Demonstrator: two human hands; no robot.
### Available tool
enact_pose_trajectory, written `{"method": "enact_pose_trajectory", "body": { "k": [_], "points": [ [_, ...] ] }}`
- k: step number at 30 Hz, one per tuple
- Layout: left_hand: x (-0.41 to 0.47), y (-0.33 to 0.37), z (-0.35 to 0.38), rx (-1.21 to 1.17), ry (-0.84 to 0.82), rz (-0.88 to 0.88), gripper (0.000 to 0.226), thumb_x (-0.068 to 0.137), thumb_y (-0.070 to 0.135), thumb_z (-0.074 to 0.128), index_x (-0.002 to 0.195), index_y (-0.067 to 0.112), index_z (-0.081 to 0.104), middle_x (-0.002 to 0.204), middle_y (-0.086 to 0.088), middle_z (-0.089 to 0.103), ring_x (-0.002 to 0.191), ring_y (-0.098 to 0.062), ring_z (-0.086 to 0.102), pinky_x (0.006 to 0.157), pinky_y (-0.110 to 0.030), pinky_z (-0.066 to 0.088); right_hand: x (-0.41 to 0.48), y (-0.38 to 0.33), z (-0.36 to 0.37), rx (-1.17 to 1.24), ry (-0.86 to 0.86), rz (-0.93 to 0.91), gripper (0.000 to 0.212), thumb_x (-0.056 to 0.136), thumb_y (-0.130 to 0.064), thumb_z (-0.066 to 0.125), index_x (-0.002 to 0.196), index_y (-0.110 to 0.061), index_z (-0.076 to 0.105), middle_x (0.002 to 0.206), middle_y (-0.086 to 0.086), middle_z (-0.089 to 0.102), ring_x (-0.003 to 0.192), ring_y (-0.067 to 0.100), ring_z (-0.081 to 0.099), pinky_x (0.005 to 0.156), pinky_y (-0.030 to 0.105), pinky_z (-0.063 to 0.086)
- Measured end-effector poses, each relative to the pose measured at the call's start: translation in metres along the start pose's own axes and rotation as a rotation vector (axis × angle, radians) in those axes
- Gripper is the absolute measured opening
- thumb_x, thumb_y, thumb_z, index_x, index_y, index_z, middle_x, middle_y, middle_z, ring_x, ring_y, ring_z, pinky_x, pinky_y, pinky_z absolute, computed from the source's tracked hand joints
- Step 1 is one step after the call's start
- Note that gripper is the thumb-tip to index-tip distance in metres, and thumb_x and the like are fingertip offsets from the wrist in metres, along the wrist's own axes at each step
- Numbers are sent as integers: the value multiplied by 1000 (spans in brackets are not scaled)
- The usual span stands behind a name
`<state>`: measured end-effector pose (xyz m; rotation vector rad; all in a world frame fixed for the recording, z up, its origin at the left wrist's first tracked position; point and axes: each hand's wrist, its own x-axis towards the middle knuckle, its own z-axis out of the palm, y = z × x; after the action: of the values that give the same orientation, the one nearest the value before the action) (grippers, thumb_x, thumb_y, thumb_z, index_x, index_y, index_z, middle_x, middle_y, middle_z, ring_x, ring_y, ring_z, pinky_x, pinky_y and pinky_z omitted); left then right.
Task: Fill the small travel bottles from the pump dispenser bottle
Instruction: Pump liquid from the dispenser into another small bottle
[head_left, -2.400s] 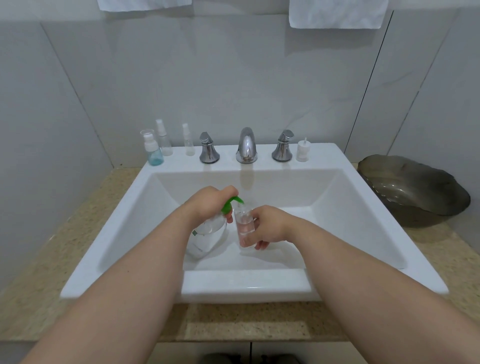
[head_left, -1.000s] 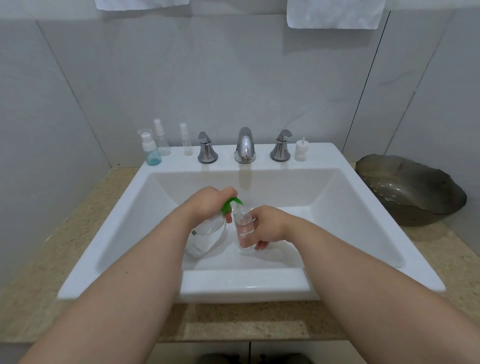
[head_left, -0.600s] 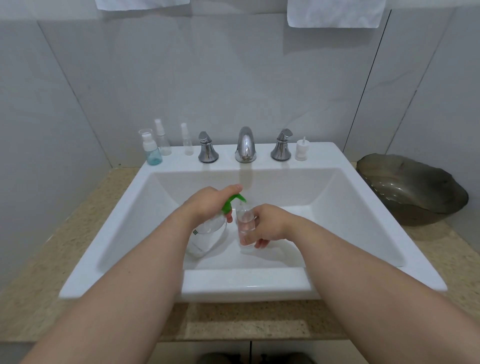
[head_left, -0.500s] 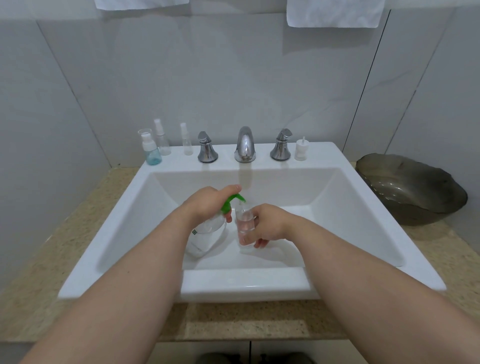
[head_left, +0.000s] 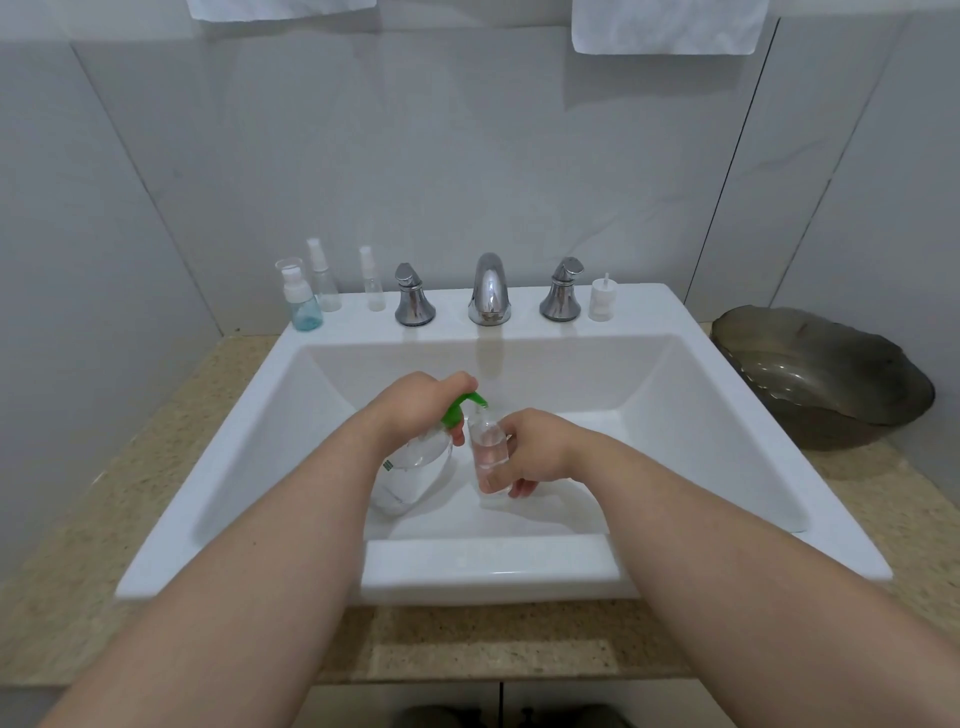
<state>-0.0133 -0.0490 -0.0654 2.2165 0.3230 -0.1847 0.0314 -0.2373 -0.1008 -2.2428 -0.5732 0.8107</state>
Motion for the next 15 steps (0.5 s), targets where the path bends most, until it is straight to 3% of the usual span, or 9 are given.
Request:
{"method": "enact_pose_trajectory", "body": {
  "k": [3,6,13,15],
  "points": [
    [1,0,0,11,-4,-2,60,85,57,47,58,11,73,76,-16,74,62,-21,43,70,-36,39,1,1,1,17,-12,4,50,72,-19,93,115,-15,67,110,10,72,84,32,77,85,45,63],
    [1,1,-1,10,-9,-6,60,91,53,47,63,7,75,64,-3,69,57,-19,40,68,-35,38,2,2,1,21,-14,9,45,71,-18,93,108,-17,68,109,10,72,84,33,77,85,45,63],
    [2,-3,0,-13,-8,-7,66,87,68,46,60,13,73,81,-6,78,67,-20,48,75,-38,43,-1,0,1,21,-9,4,49,73,-18,92,115,-16,66,111,8,71,81,29,77,83,42,64],
    [2,-2,0,-12,1,-12,72,88,74,46,60,14,74,77,-2,78,64,-19,49,76,-36,43,-2,-2,0,4,4,2,52,74,-20,91,119,-14,65,112,8,71,82,29,77,78,37,64]
  ]
}}
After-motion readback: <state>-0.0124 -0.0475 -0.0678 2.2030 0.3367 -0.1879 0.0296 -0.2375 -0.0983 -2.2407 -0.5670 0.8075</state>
